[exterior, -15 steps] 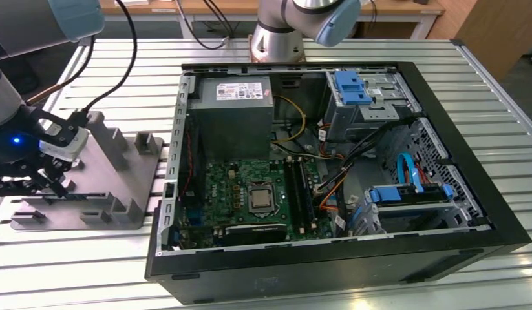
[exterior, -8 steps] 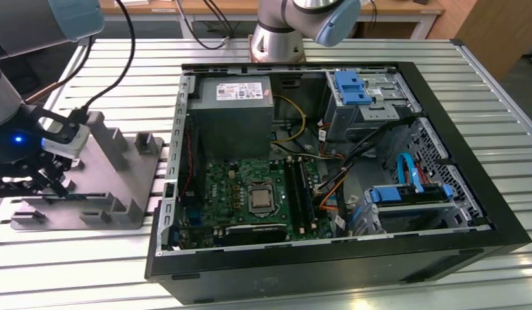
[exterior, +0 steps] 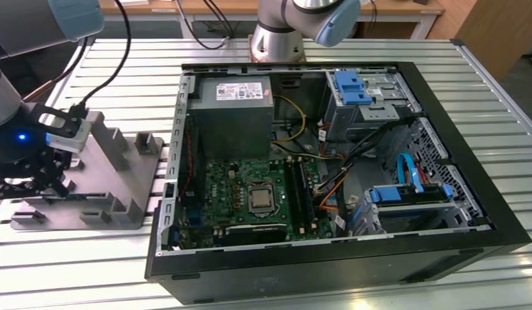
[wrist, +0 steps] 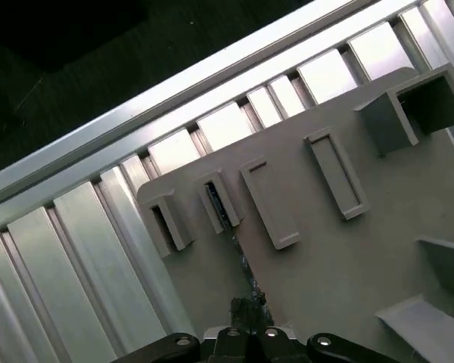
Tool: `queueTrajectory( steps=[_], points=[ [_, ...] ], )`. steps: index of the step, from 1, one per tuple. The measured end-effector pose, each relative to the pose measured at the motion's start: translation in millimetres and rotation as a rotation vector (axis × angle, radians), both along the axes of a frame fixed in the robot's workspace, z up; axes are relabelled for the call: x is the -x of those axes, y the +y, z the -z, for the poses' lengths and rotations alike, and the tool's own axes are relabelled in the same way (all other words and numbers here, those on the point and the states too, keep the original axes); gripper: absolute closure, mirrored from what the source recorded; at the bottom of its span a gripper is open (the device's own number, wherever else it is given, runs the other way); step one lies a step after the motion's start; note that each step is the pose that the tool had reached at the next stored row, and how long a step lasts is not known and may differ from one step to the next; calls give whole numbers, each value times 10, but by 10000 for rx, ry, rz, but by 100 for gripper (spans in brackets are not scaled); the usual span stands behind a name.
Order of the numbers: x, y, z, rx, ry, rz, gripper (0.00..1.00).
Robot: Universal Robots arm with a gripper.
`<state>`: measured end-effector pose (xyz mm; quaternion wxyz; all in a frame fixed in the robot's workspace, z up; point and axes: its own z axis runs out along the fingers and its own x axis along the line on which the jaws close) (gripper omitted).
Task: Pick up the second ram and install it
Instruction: 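Pick up the second ram and move it above second insertion slot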
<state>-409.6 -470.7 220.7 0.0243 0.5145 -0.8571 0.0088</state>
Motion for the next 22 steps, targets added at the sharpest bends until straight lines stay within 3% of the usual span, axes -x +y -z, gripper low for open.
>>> queueTrajectory(
  steps=[1, 22],
  points=[
    [0, 0, 1, 0, -1, -399, 90],
    [0, 0, 3, -7, 0, -2501, 90]
  ],
)
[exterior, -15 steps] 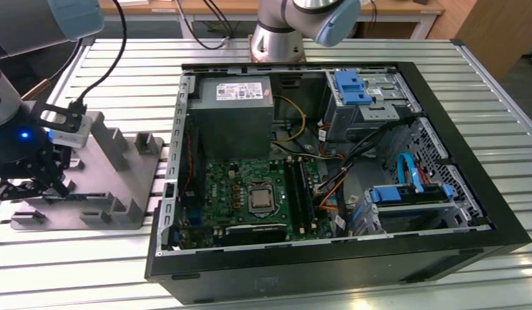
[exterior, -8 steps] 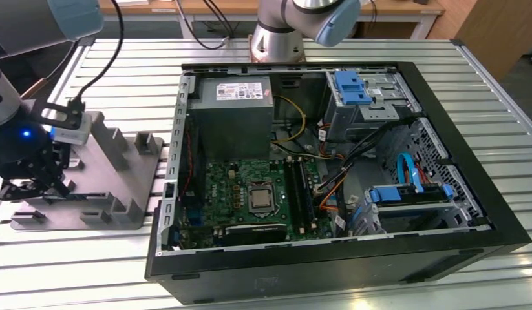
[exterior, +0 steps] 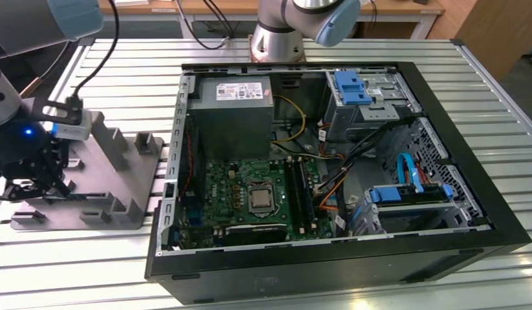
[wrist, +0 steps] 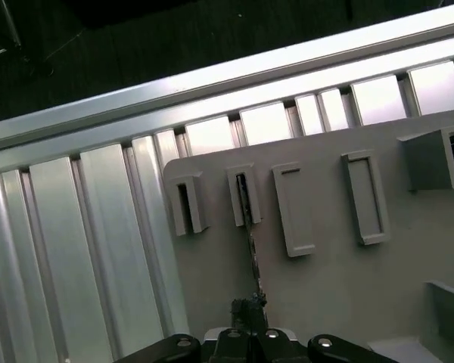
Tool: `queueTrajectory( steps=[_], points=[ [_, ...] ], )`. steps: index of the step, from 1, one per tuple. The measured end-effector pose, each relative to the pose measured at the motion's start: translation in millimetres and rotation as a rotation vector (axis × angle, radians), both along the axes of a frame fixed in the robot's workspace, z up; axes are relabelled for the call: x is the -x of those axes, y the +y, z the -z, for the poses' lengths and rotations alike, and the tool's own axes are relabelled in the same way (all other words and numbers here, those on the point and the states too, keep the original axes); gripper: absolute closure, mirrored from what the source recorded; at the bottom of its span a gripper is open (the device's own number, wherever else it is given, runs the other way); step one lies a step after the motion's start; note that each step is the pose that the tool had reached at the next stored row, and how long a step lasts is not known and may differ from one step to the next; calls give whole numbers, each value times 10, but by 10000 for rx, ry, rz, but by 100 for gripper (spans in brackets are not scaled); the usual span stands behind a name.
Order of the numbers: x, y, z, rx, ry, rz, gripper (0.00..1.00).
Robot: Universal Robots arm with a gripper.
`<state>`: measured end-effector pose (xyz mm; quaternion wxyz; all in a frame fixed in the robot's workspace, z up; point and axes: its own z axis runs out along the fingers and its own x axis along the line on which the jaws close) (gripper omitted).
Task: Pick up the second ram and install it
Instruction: 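Pick up the second ram and move it above second insertion slot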
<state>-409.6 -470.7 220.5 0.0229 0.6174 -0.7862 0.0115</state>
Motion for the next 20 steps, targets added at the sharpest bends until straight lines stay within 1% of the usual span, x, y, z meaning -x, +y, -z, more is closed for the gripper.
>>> queueTrajectory(
  steps=[2, 3, 4, 7, 8, 9, 10, 11, 12, 18, 19, 20],
  points=[
    [1, 0, 0, -28, 1, -226, 90],
    [1, 0, 1, -85, -1, -301, 90],
    [1, 0, 3, -201, -5, -352, 90],
    [0, 0, 2, -719, -12, -459, 90],
    [0, 0, 3, -841, -12, -516, 90],
    [0, 0, 5, -918, -10, -602, 90],
    [1, 0, 9, -958, 22, -1312, 90],
    [0, 0, 10, -958, 30, -1477, 90],
    [1, 0, 10, -957, 34, -1539, 90],
    [0, 0, 11, -959, 33, -1546, 90],
    [0, 0, 11, -959, 33, -1546, 89],
    [0, 0, 11, -959, 33, -1547, 83]
  ],
)
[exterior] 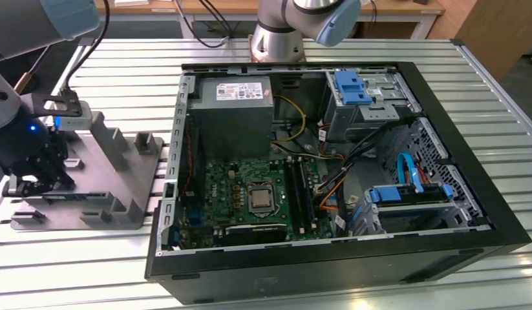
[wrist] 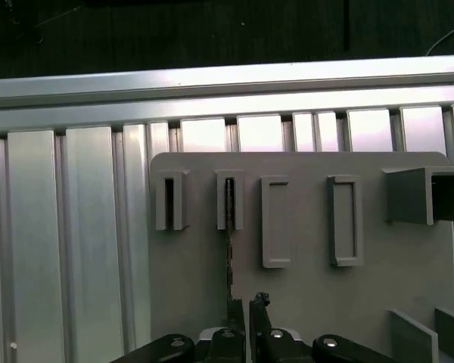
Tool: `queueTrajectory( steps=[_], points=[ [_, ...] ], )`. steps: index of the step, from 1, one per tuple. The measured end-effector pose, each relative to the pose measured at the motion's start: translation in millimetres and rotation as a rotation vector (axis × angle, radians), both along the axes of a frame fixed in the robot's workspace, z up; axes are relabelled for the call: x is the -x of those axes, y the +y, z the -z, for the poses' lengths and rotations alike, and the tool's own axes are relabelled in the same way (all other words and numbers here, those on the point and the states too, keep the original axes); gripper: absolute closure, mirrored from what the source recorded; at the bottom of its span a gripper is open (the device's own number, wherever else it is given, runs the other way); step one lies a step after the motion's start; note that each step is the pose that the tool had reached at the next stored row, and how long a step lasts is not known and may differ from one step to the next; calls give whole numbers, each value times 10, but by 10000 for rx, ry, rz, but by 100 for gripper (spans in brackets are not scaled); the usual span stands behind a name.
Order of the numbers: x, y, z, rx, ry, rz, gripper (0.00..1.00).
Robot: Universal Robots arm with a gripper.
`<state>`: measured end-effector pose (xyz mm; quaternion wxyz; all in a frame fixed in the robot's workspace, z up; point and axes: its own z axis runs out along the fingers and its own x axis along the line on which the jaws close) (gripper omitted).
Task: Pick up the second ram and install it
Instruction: 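Pick up the second ram and move it above second insertion slot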
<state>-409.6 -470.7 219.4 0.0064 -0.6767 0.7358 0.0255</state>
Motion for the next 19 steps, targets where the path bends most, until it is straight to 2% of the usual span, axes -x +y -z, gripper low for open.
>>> queueTrajectory(
  steps=[1, 2, 3, 4, 6, 11, 19],
  points=[
    [0, 0, 0, 0, 0, 0, 83],
    [0, 0, 0, 0, 0, 0, 77],
    [0, 0, 0, 0, 1, 0, 77],
    [0, 0, 0, 0, 0, 0, 70],
    [0, -7, 3, -1, -1, -4, 70],
    [4, -71, 41, 5, 22, -80, 70],
    [-3, -79, 185, 6, 40, -519, 70]
  ],
)
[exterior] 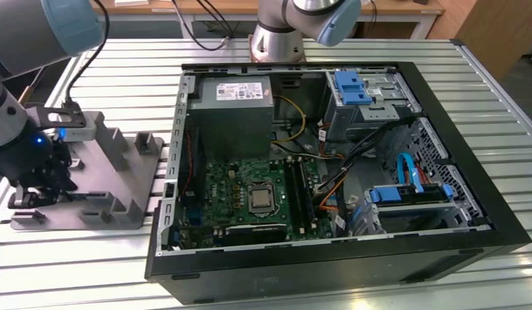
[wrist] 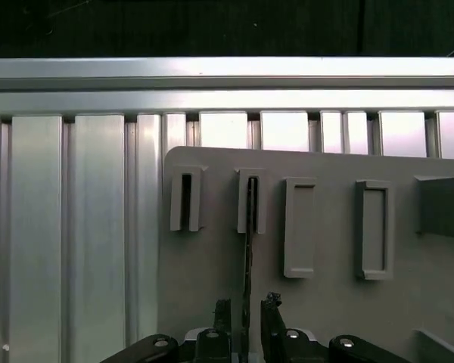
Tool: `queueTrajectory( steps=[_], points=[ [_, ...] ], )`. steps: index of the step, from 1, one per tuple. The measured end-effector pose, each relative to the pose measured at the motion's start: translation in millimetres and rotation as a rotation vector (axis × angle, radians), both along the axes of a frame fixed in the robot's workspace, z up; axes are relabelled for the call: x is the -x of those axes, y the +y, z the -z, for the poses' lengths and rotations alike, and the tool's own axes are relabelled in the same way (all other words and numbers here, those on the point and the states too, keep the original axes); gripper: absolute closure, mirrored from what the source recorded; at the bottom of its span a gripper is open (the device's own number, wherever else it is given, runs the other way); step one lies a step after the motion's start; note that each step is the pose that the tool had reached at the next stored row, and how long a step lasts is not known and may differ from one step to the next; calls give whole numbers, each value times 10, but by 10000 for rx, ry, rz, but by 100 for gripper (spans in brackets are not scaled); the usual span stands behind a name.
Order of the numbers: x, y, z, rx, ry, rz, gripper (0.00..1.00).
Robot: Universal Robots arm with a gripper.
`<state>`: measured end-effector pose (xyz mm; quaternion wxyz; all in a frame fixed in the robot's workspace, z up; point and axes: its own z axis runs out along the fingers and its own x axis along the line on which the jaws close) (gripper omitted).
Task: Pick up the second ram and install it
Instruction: 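Pick up the second ram and move it above second insertion slot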
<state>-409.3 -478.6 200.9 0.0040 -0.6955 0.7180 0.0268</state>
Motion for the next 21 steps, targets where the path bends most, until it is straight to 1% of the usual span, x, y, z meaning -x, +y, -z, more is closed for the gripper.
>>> queueTrajectory(
  steps=[5, 7, 9, 16, 18, 20, 21],
  points=[
    [0, 0, 92, -1, 0, -7, 70],
    [0, 0, 118, 1, 2, 82, 70],
    [0, -1, 128, 2, 2, 288, 70],
    [0, 0, 129, 1, 2, 302, 70],
    [0, 0, 129, 0, 2, 303, 72],
    [0, 0, 129, 0, 1, 304, 84],
    [0, 0, 129, 0, 1, 304, 84]
  ],
)
